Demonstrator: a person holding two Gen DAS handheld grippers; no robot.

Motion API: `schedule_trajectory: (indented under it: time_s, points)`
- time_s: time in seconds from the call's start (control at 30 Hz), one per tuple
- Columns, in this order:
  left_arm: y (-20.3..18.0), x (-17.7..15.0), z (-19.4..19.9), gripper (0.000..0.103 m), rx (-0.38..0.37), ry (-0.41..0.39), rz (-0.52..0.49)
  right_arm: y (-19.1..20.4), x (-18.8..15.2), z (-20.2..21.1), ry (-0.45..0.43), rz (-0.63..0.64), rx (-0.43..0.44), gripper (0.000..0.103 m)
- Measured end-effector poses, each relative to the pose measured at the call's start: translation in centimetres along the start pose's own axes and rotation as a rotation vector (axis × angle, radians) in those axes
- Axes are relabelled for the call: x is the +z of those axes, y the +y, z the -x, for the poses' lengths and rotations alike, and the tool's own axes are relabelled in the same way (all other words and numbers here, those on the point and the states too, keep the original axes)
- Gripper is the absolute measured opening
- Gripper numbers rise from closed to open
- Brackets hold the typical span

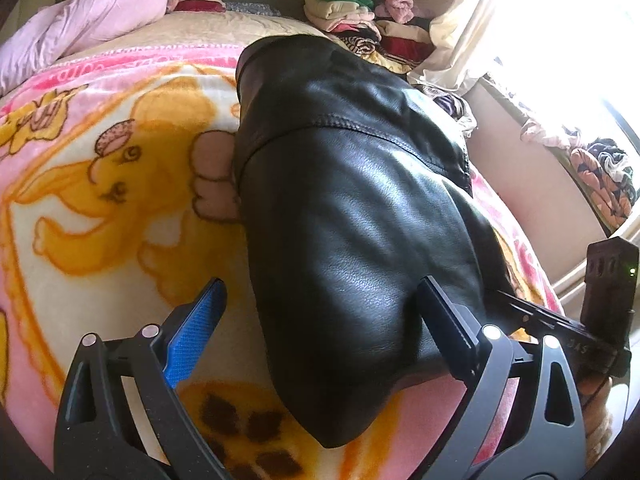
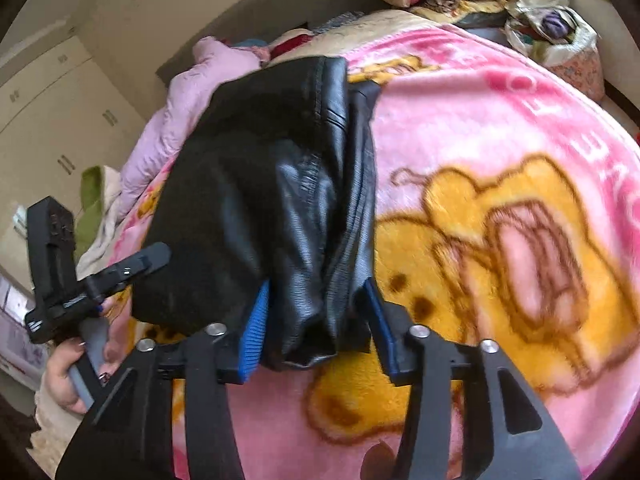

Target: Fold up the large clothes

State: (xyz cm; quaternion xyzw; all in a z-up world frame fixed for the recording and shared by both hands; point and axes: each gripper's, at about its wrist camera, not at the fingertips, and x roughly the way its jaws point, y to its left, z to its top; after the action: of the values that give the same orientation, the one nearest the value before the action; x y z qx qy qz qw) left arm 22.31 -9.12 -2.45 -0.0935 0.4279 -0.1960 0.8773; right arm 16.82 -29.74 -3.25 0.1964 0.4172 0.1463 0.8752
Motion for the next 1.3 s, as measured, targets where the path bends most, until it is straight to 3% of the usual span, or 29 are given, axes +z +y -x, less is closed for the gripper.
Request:
schedule_trajectory:
  time_s: [0.17,0.23,0.33,0.47,0.57,0.6,0.63,0.67,0.7,0.77,0.83,0.93,1.0,1.13,1.3]
  points:
    - [-0.2,-0.1,0.4,0.089,0.021,-0.021,-0.010,1.0,1.6,2.2,-0.035,0.031,-0.013,0.061]
    - [-0.3,-0.1,0.5,0.089,0.032,-0.024,-0.021,1.1,3.3,4.1,-0.133,0.013,-0.004,0.063]
    - [-0.5,-0.3,0.6,0.089,0.038,-0.027,-0.021,1.7,6.3,4.0,-0.194,0.012,-0.031,0.064]
    - [-0.8,-0.6,0.6,0.089,0.046,-0.030,-0.026,2.5,10.0,1.1,-0.181,0.023,-0.075,0.039]
    - [-0.9,-0.7,0.7,0.089,0.053,-0.033,-0.032,2.7,11.7,-1.7,-0.129,0.016,-0.094,0.040]
    - [-0.9,-0.7,0.6,0.089,0.053,-0.033,-0.031,2.7,12.5,-3.4,-0.078,0.024,-0.098,0.036]
    - [-0.9,-0.7,0.6,0.089,0.054,-0.034,-0.033,2.7,12.8,-4.2,-0.052,0.033,-0.098,0.024]
    - [-0.9,-0.7,0.6,0.089,0.058,-0.036,-0.031,2.7,13.2,-4.7,-0.034,0.034,-0.083,0.014]
    - [-0.9,-0.7,0.7,0.089,0.063,-0.036,-0.029,2.6,13.5,-4.5,-0.040,0.019,-0.040,0.011]
    - [-1.1,-0.7,0.7,0.089,0.059,-0.033,-0.033,1.7,14.1,-3.0,-0.097,-0.032,0.072,0.011]
    - [-1.1,-0.8,0.7,0.089,0.046,-0.035,-0.032,1.0,14.2,-3.2,-0.097,-0.071,0.086,0.011]
    - [-1.2,-0.9,0.4,0.089,0.039,-0.025,-0.029,1.1,13.6,-5.3,-0.050,-0.003,-0.060,0.015]
    - [-1.3,-1.0,0.4,0.089,0.035,-0.023,-0.030,1.3,13.0,-6.2,-0.037,0.034,-0.126,0.022]
    - [-1.4,-0.8,0.7,0.089,0.044,-0.021,-0.039,1.8,12.6,-5.6,-0.055,0.061,-0.158,0.030]
    - [-1.4,-0.7,1.3,0.089,0.053,-0.022,-0.048,2.6,11.9,-3.7,-0.099,0.102,-0.198,0.056]
